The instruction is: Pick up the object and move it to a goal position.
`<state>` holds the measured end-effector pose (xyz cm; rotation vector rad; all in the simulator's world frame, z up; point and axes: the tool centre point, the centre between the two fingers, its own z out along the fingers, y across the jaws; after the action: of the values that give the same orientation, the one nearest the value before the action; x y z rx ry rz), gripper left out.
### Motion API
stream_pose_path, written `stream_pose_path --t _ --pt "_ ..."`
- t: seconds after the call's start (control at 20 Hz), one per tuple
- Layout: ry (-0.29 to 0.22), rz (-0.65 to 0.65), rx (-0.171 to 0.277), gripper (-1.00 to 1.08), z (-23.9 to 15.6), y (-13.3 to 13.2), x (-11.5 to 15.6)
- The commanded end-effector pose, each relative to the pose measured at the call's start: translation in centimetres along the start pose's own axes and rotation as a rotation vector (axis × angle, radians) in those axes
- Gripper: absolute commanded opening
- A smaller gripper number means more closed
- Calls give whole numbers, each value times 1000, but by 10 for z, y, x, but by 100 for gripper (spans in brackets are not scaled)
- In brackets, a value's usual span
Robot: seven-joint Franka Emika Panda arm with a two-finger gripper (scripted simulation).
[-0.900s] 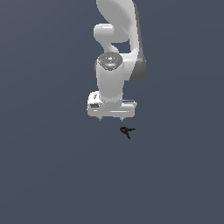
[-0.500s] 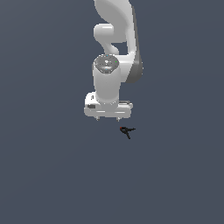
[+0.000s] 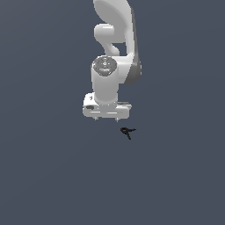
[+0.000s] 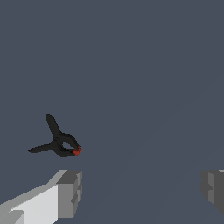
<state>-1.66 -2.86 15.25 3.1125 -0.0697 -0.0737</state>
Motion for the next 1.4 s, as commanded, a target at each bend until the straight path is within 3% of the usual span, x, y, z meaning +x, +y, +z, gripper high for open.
stream_pose_path --t 0.0,0.55,1.35 --pt "0 -13 -1 100 1 -1 0" --pt "6 -204 -6 100 18 -19 1" --pt "30 -745 -8 100 61 -75 -3"
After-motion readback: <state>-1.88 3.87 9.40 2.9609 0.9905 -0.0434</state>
